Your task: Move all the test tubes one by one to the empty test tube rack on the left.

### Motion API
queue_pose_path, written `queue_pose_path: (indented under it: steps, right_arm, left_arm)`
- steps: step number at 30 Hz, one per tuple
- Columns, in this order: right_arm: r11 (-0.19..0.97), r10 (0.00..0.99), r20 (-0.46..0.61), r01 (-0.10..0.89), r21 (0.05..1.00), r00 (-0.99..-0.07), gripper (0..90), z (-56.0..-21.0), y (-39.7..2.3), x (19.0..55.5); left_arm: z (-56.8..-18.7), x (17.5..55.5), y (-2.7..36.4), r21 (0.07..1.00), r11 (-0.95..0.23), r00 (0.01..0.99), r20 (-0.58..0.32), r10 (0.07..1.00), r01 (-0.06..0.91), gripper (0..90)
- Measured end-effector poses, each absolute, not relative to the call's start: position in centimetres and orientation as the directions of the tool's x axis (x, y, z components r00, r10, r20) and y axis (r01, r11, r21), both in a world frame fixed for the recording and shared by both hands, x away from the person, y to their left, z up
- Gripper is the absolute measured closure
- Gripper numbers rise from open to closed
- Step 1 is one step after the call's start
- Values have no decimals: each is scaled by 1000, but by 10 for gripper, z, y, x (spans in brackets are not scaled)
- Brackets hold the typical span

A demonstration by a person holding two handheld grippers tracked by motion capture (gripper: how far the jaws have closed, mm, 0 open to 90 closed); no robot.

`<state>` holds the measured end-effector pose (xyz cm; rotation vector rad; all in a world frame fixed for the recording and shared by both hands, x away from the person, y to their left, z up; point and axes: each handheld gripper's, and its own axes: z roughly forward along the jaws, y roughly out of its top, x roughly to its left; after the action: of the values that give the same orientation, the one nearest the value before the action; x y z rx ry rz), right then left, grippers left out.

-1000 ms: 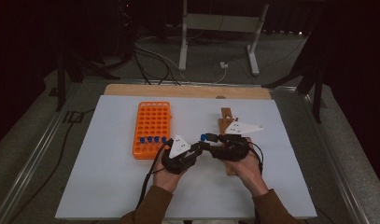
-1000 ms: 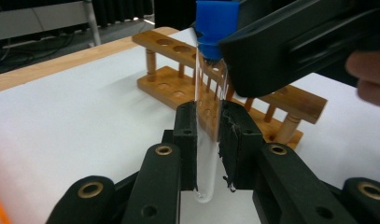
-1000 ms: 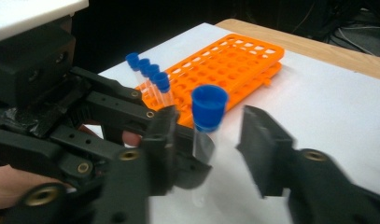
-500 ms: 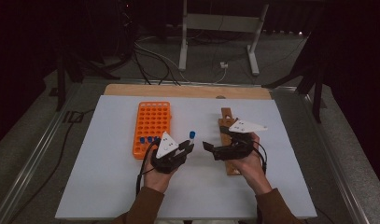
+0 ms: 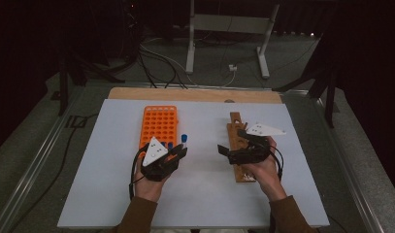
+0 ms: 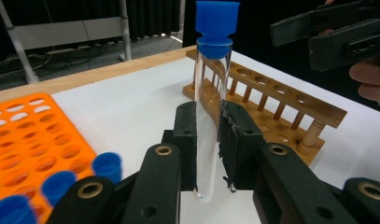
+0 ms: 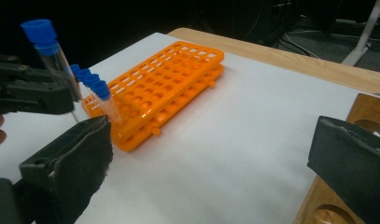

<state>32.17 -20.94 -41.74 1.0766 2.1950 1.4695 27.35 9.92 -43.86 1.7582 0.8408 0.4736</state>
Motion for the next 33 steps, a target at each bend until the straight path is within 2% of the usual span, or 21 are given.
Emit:
queue_pose_path:
  steps: [33]
  right_arm:
    - [176, 745, 145, 401, 899, -652, 0, -412, -232, 317]
  left_arm:
    - [-441, 267, 161, 939, -124, 611, -106, 784, 322, 782]
